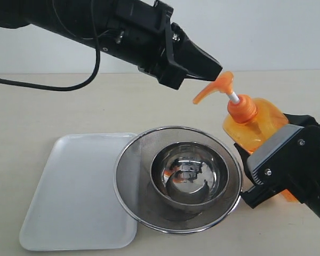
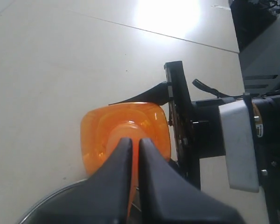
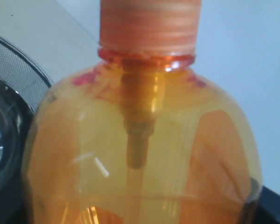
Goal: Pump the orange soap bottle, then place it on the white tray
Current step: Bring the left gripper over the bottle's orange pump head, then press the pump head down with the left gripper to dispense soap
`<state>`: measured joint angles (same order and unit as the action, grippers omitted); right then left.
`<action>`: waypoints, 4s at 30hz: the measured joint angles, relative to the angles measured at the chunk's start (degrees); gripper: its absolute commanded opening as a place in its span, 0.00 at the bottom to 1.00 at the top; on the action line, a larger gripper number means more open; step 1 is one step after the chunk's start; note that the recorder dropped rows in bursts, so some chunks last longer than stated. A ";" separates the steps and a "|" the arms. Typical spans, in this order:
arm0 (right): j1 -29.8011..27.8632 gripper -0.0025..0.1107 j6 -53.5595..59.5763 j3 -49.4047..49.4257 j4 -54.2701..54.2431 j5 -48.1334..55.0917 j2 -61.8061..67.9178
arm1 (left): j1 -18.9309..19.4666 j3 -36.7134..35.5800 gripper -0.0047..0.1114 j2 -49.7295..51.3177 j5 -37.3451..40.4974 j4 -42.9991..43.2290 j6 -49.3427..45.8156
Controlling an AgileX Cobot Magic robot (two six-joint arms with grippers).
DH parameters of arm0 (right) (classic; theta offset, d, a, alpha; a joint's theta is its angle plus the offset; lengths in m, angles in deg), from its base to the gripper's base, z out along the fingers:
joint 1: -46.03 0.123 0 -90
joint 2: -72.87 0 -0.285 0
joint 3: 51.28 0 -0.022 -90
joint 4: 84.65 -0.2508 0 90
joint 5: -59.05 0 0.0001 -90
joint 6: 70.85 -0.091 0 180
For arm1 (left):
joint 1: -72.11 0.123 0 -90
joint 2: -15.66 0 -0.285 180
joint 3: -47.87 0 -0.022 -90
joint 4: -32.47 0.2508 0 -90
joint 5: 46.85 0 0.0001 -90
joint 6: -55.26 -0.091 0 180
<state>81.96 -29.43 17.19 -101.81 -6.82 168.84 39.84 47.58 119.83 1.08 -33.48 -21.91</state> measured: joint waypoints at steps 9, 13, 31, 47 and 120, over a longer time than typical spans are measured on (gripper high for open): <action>0.00 0.02 -0.59 0.00 1.75 0.14 0.00 | -0.10 0.00 0.08 0.63 -0.47 0.00 -0.13; 0.00 0.02 -0.72 0.00 1.86 0.14 0.00 | -0.21 0.12 0.08 1.59 -0.47 -0.51 -0.16; -0.47 0.02 0.02 0.10 -0.25 0.03 0.22 | -1.90 1.23 0.08 4.87 -2.81 -3.23 -0.79; -0.47 0.02 -0.18 0.10 0.21 0.03 0.30 | -1.99 1.44 0.08 5.83 -3.01 -3.87 -0.79; -0.74 0.02 -0.03 0.15 1.68 0.39 0.34 | -1.03 1.54 0.08 7.80 2.71 -4.87 -0.41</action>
<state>81.22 -29.47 17.34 -100.12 -6.43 169.18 38.81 49.11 127.63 3.79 -38.36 -22.32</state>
